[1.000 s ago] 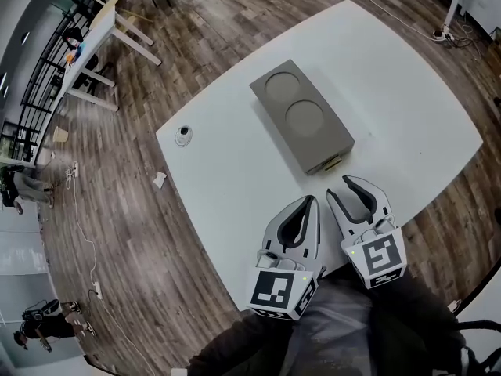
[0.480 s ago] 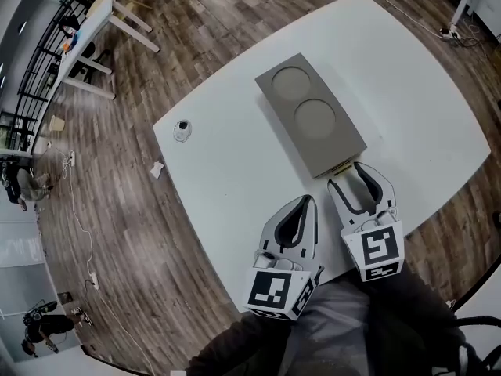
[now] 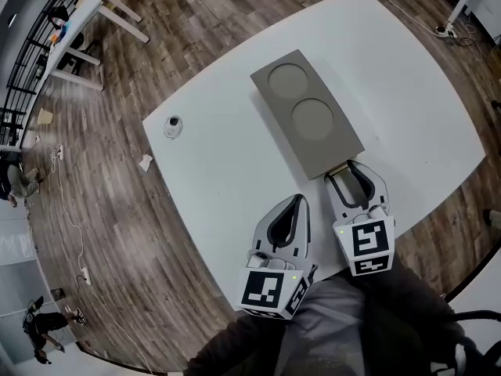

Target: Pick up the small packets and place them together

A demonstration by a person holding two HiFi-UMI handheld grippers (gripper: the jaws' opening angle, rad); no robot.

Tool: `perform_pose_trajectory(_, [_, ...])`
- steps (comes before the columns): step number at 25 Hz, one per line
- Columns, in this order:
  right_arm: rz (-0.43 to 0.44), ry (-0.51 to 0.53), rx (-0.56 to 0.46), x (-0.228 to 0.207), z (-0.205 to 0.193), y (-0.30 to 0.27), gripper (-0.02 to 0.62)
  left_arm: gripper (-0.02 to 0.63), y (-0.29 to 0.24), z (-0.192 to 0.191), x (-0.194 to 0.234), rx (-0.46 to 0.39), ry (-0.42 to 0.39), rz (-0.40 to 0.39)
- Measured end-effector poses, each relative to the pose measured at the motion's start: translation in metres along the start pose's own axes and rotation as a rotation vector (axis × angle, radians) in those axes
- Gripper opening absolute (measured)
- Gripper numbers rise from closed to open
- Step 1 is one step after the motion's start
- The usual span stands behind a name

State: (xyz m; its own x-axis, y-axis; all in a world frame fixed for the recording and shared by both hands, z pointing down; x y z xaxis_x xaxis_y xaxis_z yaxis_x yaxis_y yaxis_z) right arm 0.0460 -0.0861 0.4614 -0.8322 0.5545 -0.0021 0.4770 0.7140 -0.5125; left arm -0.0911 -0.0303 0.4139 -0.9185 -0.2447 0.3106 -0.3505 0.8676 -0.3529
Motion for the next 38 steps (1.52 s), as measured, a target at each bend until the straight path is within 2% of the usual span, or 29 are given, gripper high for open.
perform_pose_trajectory(21, [0.009, -0.008, -0.010, 0.001, -0.007, 0.016, 0.175, 0.003, 0.024, 0.006, -0.010, -0.016, -0.014, 0.021])
perform_pose_trajectory(38, [-0.008, -0.034, -0.014, 0.015, -0.046, 0.077, 0.175, 0.003, 0.054, -0.005, -0.053, -0.015, -0.078, -0.067])
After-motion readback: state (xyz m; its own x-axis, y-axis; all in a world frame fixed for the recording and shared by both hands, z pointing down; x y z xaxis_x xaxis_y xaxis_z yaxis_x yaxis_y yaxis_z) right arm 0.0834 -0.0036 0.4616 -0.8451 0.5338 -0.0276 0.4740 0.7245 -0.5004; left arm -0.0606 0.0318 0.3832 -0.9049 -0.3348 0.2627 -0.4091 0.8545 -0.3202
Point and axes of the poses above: the fingertips, and each gripper's own axes: y backward along the fingers, x to its left, z out of its top, the point moved 8 cm from there along y, backward along the fingers
